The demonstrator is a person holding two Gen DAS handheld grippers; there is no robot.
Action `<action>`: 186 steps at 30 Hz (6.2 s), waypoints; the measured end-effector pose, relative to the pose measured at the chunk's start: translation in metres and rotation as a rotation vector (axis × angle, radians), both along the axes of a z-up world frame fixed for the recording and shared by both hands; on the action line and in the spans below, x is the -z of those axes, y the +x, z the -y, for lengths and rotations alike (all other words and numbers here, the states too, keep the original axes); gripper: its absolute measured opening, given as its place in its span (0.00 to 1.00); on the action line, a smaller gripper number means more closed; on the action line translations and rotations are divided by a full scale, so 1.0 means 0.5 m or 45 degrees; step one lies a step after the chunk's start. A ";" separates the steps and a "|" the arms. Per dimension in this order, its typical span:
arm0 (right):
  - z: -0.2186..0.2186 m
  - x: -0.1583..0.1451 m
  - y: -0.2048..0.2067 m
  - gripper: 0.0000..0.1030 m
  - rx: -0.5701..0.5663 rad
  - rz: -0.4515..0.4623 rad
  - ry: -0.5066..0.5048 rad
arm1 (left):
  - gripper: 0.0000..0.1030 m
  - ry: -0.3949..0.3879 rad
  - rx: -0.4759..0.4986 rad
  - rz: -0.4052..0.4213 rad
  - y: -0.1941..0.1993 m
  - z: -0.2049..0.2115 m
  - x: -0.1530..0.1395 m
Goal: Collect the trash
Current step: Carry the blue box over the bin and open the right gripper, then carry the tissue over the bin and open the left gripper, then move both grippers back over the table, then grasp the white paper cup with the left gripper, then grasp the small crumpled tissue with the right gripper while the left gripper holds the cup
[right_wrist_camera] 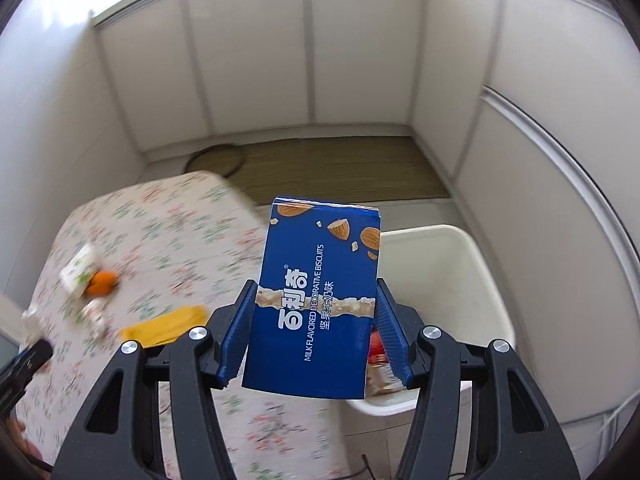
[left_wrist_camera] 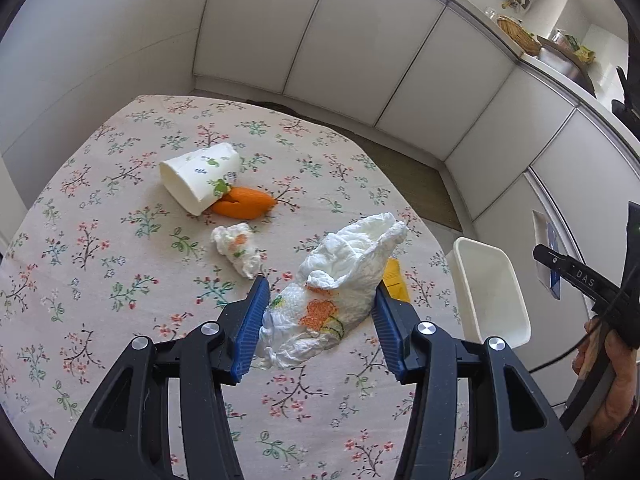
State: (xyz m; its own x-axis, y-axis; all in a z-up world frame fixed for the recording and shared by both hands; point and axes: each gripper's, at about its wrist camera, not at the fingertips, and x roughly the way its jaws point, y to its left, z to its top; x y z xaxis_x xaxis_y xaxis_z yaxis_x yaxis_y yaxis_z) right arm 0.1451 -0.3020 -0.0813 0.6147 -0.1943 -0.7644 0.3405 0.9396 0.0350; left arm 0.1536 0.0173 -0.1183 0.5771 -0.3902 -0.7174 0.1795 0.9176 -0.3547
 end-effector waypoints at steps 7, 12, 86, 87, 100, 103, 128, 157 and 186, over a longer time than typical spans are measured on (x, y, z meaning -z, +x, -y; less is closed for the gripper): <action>0.123 -0.007 -0.038 0.80 0.240 0.044 0.046 | 0.47 -0.036 0.085 0.024 0.010 0.089 -0.029; 0.168 -0.035 -0.078 0.86 0.319 0.078 -0.006 | 0.47 -0.078 0.159 0.044 0.022 0.173 -0.057; 0.221 -0.029 -0.117 0.89 0.389 -0.040 -0.191 | 0.78 0.080 0.252 -0.058 0.053 0.412 -0.007; 0.211 -0.028 -0.110 0.89 0.377 -0.043 -0.193 | 0.78 0.081 0.240 -0.061 0.056 0.401 -0.006; 0.070 -0.013 -0.028 0.89 0.196 -0.060 -0.184 | 0.78 0.088 0.060 -0.120 0.073 0.235 0.027; 0.030 -0.006 -0.006 0.89 0.139 -0.067 -0.185 | 0.78 0.085 0.004 -0.142 0.076 0.185 0.037; -0.313 0.115 0.140 0.89 -0.288 -0.221 -0.124 | 0.78 0.142 -0.365 -0.269 0.126 -0.167 0.134; -0.381 0.147 0.150 0.89 -0.462 -0.292 -0.125 | 0.76 0.627 0.214 -0.448 0.416 -0.092 0.183; -0.591 0.266 0.246 0.47 -0.865 -0.334 -0.020 | 0.63 -0.222 -0.244 -0.234 -0.032 -0.411 0.163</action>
